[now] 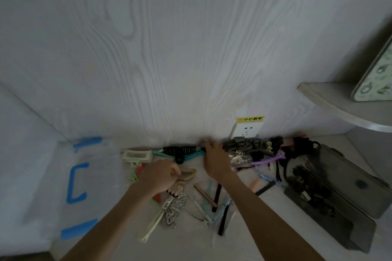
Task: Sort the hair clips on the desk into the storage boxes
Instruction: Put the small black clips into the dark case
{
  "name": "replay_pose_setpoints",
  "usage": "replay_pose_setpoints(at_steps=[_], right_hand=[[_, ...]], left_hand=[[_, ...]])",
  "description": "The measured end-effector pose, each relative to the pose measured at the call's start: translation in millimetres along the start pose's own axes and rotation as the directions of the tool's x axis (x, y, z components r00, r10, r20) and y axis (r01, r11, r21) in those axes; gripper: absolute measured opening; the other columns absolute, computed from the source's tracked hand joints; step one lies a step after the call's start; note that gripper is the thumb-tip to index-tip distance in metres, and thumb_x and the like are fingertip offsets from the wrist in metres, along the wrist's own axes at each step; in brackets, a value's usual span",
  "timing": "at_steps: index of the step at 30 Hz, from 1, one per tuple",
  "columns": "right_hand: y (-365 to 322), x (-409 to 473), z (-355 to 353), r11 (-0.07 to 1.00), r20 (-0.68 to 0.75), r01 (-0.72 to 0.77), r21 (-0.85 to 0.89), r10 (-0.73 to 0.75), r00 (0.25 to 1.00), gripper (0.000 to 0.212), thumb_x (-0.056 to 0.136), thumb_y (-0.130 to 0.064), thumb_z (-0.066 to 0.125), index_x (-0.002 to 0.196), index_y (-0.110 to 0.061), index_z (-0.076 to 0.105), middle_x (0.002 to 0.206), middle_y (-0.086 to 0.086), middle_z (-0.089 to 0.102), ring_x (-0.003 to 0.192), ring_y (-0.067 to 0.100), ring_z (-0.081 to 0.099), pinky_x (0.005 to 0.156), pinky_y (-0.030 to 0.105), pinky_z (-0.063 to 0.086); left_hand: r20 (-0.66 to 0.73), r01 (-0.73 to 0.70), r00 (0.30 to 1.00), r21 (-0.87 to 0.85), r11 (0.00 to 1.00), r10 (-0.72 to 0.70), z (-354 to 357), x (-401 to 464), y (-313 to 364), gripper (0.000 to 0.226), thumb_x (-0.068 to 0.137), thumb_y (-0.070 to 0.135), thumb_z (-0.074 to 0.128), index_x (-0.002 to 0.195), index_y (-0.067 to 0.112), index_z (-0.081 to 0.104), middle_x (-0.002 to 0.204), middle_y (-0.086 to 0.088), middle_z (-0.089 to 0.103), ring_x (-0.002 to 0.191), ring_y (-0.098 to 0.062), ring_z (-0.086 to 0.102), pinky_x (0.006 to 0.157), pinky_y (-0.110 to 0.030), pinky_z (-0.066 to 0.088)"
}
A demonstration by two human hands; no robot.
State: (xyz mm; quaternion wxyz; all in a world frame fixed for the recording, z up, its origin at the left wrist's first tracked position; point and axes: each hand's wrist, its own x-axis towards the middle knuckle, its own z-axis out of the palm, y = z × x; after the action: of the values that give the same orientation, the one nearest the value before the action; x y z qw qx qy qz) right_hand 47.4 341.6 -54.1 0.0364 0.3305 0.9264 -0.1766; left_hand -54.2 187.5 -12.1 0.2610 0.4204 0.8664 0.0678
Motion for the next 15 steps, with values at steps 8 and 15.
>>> replay_pose_setpoints(at_steps=[8,15], right_hand=[[16.9,-15.9,0.8,0.959,0.074,0.030,0.282,-0.053,0.996,0.030,0.085,-0.017,0.060,0.115,-0.022,0.060,0.109,0.002,0.067,0.101,0.021,0.062,0.082,0.025,0.047],[44.6,-56.2,-32.2,0.820,-0.003,-0.145,0.553,0.175,0.985,0.027,0.087,-0.017,0.060,0.114,-0.023,0.060,0.101,-0.004,0.063,0.095,0.014,0.063,0.085,0.027,0.050]], left_hand=[[-0.281,-0.098,0.958,-0.104,0.990,0.065,13.3,10.1,-8.5,0.048,0.094,0.022,0.045,0.141,0.025,0.034,0.146,0.005,0.035,0.130,-0.016,0.039,0.100,-0.031,0.040],[-0.265,-0.036,0.962,0.119,0.992,0.066,19.8,14.3,11.2,0.049,0.087,0.023,0.053,0.135,0.024,0.045,0.139,-0.003,0.047,0.129,-0.024,0.041,0.103,-0.037,0.034]])
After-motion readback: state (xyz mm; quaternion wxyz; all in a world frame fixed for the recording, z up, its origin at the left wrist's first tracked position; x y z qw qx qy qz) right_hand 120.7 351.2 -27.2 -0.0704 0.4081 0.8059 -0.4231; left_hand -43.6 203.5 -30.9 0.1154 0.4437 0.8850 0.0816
